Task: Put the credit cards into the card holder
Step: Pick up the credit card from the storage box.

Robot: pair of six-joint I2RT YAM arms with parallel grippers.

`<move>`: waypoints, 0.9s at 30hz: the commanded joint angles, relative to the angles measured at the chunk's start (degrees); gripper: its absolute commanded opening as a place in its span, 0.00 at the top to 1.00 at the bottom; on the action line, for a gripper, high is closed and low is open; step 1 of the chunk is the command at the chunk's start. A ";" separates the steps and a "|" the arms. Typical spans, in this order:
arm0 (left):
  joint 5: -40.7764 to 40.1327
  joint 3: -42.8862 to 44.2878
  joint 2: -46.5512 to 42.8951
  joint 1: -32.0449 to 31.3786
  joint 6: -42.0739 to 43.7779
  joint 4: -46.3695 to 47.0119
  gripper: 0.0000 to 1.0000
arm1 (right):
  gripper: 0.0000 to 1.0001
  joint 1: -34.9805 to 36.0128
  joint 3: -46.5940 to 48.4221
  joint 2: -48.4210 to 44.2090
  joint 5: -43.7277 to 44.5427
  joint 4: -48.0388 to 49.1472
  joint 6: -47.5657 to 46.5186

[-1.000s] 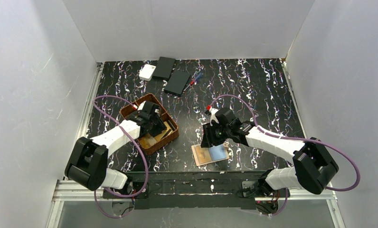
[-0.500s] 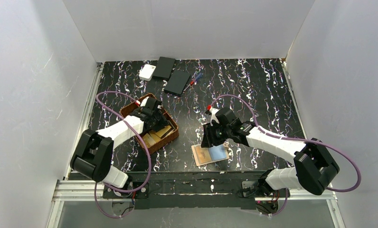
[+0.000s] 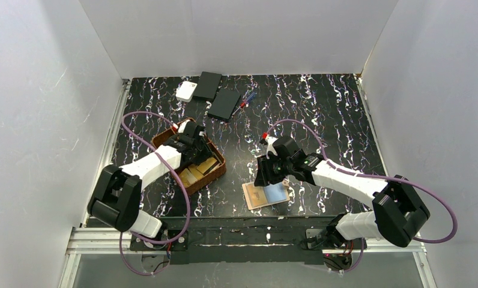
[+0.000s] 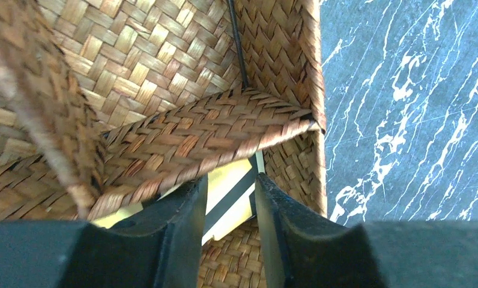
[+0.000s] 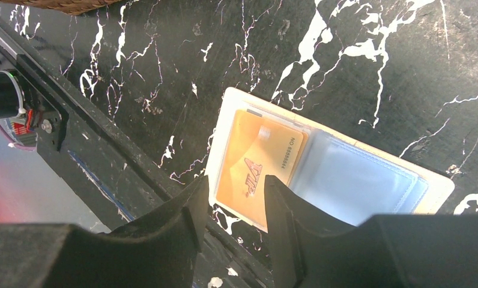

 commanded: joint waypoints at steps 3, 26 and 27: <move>-3.76 0.04 -9.66 -0.31 5.46 -6.81 0.57 | 0.53 -0.21 -0.05 -0.71 0.17 -1.01 0.31; 5.09 -9.51 -10.52 0.24 11.26 -3.38 0.28 | 0.53 -0.20 5.71 6.06 -0.25 -3.27 0.72; 5.10 -9.47 -9.97 0.25 11.08 -2.92 0.28 | 0.53 -0.21 5.90 6.06 -0.17 -3.65 0.52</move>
